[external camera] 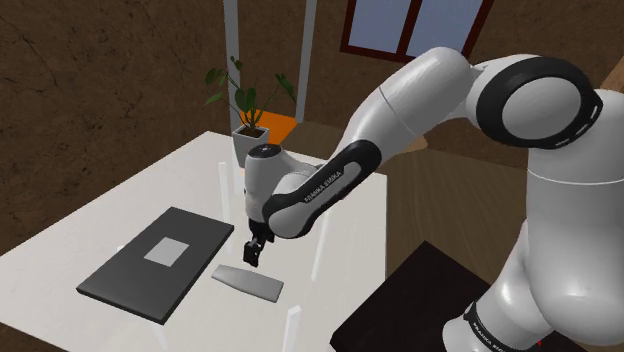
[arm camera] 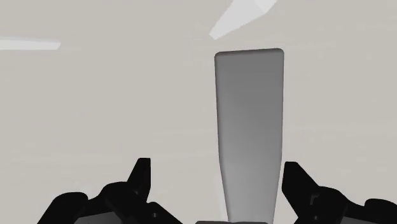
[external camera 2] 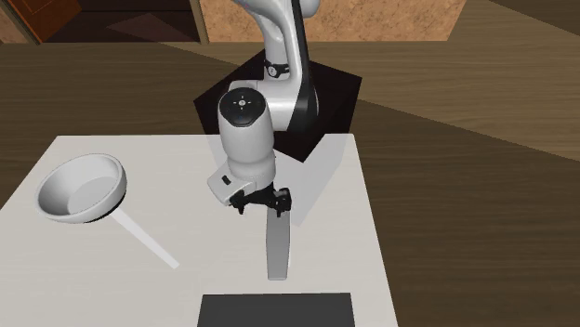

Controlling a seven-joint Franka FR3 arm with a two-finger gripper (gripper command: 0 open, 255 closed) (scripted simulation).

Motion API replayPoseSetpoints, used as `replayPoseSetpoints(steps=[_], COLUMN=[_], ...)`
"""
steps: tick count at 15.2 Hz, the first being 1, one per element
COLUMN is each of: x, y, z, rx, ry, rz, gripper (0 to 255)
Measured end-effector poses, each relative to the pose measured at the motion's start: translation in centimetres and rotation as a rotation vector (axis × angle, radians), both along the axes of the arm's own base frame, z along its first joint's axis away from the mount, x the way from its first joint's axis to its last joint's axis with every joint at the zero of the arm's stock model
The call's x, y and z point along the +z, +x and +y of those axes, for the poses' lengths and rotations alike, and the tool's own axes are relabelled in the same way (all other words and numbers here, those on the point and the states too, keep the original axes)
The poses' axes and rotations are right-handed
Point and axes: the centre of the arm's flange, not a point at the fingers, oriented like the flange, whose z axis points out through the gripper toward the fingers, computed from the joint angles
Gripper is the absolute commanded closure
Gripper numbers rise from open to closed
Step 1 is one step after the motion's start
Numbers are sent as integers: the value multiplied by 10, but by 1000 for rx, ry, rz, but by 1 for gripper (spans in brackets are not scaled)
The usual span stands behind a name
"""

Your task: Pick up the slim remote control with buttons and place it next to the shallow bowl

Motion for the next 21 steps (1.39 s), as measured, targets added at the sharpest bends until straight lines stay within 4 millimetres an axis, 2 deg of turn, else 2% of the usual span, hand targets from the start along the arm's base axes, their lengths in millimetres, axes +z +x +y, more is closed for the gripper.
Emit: replayPoseSetpoints(steps=[6,13,20,21], x=[-54,-93,-97,-97], y=[7,7,8,8], z=[51,53,53,53], rx=[91,99,99,99], ry=[-2,-2,-2,-2], rz=[10,11,10,10], gripper=[0,0,0,255])
